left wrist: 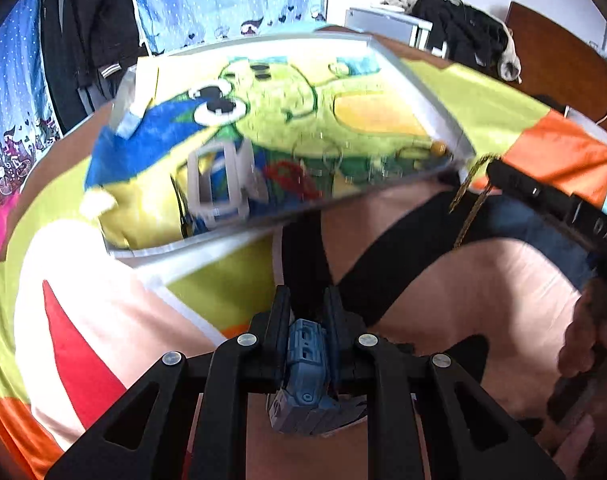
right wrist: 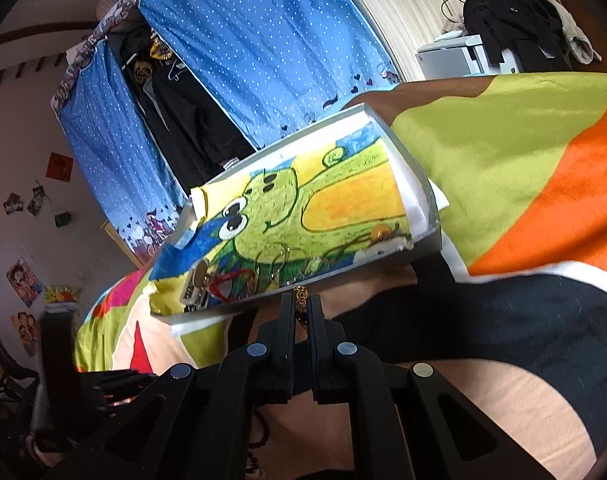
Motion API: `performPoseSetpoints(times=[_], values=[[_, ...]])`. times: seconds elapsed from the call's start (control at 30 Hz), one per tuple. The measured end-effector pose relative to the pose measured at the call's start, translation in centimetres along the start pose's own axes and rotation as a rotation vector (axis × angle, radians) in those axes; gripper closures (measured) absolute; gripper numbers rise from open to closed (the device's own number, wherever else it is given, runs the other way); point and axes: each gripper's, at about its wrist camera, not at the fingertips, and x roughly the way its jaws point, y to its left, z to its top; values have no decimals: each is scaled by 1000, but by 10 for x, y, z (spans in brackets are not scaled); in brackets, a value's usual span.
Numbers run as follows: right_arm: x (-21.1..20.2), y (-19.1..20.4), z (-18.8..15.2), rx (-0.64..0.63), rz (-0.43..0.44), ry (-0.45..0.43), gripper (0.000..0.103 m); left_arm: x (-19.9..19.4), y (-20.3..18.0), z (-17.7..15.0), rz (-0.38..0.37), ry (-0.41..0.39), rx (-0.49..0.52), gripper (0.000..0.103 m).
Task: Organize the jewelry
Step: 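Carry the blue watch and gold chain over the silver tray, then open both tools to release the watch and chain into the tray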
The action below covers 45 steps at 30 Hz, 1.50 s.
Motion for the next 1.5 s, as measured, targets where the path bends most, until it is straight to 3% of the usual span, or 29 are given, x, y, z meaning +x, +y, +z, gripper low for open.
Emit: performPoseSetpoints(times=[0.43,0.73,0.83,0.93,1.17,1.23,1.27,1.3,1.43,1.5], values=[[1,-7,19,17,25,-55,97,7,-13,46,-38,-57,-95,89],[21,-16,41,23,44,-95,97,4,10,99,-41,-205,-261,89],[35,-22,46,27,45,-93,97,13,11,114,1,-240,-287,89],[46,-30,47,42,43,-78,97,35,9,122,71,-228,-293,89],[59,-48,45,74,-22,-49,94,69,9,115,129,-146,-309,88],[57,-51,45,80,-31,-48,94,67,10,114,130,-150,-313,74],[56,-52,46,79,-35,-48,94,64,11,113,129,-154,-318,57],[53,-51,47,72,-48,-48,94,58,12,112,123,-172,-328,50],[42,-50,52,64,-64,-64,82,31,11,111,118,-225,-328,44],[35,-48,55,61,-68,-73,80,14,8,109,119,-254,-317,34]])
